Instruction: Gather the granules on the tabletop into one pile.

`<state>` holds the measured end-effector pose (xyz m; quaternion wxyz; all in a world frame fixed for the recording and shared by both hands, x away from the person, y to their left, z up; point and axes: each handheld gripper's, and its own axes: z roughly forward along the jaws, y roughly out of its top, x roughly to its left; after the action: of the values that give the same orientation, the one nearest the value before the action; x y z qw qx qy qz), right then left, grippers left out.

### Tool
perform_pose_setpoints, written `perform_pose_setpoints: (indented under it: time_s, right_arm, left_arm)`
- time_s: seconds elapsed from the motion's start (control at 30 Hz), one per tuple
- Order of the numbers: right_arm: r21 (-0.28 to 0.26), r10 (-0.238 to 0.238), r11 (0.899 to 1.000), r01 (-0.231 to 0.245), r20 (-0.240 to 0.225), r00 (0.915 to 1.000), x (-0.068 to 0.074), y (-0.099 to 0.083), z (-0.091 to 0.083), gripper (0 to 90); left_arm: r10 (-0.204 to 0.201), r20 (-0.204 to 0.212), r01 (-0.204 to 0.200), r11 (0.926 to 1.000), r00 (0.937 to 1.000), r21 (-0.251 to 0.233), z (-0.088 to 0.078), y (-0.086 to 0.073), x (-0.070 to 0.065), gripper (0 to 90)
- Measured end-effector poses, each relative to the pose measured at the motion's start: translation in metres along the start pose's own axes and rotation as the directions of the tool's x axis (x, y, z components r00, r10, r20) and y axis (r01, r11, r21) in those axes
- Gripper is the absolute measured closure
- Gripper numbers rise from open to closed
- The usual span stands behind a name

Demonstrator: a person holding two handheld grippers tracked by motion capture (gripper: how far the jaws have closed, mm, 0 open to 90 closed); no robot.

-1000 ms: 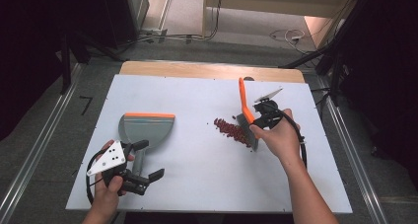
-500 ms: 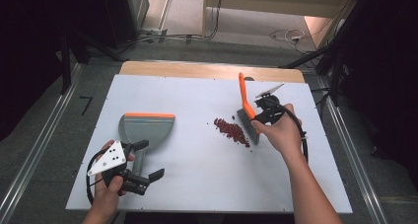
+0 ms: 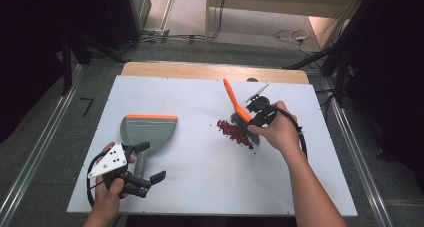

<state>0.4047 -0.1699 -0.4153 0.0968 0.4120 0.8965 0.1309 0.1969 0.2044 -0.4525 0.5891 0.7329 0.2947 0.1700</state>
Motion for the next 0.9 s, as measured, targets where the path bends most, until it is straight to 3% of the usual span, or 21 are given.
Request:
perform_pose_setpoints:
  time_s: [0.3,0.5,0.57,0.67,0.77,0.9]
  right_arm:
    - [-0.058,0.019,0.998,-0.019,0.000,0.9998,-0.008,-0.013,-0.015,68.6]
    - [-0.044,0.026,0.999,-0.024,0.036,0.9990,-0.011,-0.010,-0.007,68.6]
    - [-0.049,0.009,0.999,-0.006,0.053,0.9986,-0.008,-0.006,-0.002,68.6]
    - [-0.042,-0.007,0.999,0.008,0.039,0.9992,-0.002,-0.002,0.003,68.6]
    - [-0.031,-0.061,0.998,0.062,0.040,0.9973,0.006,0.000,0.002,68.7]
    - [-0.039,-0.077,0.996,0.077,-0.002,0.9970,0.009,-0.002,-0.001,68.7]
  left_arm:
    - [0.002,0.003,-0.002,1.0000,1.0000,0.002,0.002,0.000,-0.001,0.0]
    - [0.005,0.003,-0.005,1.0000,1.0000,0.004,0.003,0.001,-0.002,0.0]
    - [0.006,0.004,-0.006,1.0000,1.0000,0.005,0.003,0.001,-0.003,0.0]
    - [0.003,0.005,-0.003,1.0000,1.0000,0.004,0.003,0.000,-0.002,0.0]
    - [0.001,0.002,-0.001,1.0000,1.0000,0.004,0.002,0.000,-0.001,0.0]
    - [0.001,-0.001,-0.001,1.0000,1.0000,-0.001,0.000,0.000,0.000,0.0]
